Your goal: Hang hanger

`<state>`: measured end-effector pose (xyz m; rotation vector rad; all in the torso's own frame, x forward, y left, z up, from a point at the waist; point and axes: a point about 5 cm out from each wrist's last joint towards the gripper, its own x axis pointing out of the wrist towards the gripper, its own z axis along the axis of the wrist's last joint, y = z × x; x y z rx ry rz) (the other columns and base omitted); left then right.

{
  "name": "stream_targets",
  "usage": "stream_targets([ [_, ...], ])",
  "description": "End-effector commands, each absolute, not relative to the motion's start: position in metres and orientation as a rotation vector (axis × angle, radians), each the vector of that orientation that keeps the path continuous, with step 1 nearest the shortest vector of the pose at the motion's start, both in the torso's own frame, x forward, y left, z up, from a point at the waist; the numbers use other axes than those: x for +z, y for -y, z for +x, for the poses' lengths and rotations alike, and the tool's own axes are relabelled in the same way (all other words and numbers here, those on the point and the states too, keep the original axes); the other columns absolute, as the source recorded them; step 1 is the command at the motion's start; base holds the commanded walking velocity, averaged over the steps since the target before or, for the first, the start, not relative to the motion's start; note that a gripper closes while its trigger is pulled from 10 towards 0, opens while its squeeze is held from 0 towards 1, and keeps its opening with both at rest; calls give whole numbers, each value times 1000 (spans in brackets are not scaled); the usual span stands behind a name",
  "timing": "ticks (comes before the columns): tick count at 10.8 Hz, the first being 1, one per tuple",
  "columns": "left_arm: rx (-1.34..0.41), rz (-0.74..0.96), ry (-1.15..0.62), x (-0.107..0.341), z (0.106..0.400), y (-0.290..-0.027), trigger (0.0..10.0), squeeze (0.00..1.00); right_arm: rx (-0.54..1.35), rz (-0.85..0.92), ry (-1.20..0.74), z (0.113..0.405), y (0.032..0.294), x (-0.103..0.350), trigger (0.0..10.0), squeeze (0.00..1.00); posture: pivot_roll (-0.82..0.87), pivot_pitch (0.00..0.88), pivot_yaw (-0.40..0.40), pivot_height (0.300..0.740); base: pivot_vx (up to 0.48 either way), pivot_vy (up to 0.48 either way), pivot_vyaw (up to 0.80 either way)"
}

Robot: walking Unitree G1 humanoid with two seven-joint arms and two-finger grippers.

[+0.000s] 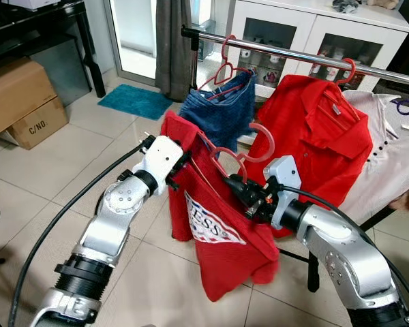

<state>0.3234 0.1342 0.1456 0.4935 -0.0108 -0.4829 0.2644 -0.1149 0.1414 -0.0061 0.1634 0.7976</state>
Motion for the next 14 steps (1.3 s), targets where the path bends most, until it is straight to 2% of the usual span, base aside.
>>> stream_targets([
  [1, -477, 524, 34, 150, 326, -133, 0, 0, 788, -25, -116, 268, 117, 150, 0, 0, -91, 0, -60, 740, 0, 0, 0],
  [3, -466, 534, 77, 156, 327, -136, 0, 0, 730, -76, -152, 273, 123, 144, 0, 0, -90, 0, -62, 740, 0, 0, 0],
  [5, -455, 459, 144, 170, 327, -140, 0, 0, 720, -157, -170, 274, 128, 140, 0, 0, -92, 0, -61, 740, 0, 0, 0],
  [6, -333, 350, 217, 197, 334, -161, 0, 0, 806, -237, -198, 266, 132, 132, 0, 0, -92, 0, -61, 740, 0, 0, 0],
  [8, -244, 313, 233, 211, 340, -182, 0, 0, 934, -234, -219, 252, 130, 129, 0, 0, -90, 0, -58, 740, 0, 0, 0],
  [10, -62, 277, 205, 225, 351, -233, 0, 0, 1045, -195, -257, 234, 139, 127, 0, 0, -94, 0, -48, 740, 0, 0, 0],
  [11, -237, 270, 176, 217, 348, -215, 0, 0, 1008, -185, -238, 239, 144, 130, 0, 0, -96, 0, -46, 740, 0, 0, 0],
  [12, -381, 268, 155, 208, 341, -192, 941, 0, 972, -177, -218, 244, 144, 133, 0, 0, -97, 0, -40, 740, 0, 0, 0],
  [13, -415, 258, 147, 202, 338, -183, 10000, 0, 940, -176, -209, 248, 143, 134, 0, 0, -99, 0, -39, 740, 0, 0, 0],
  [14, -427, 250, 145, 187, 331, -162, 10000, 573, 844, -106, -166, 262, 131, 140, 0, 0, -101, 0, -32, 740, 0, 0, 0],
])
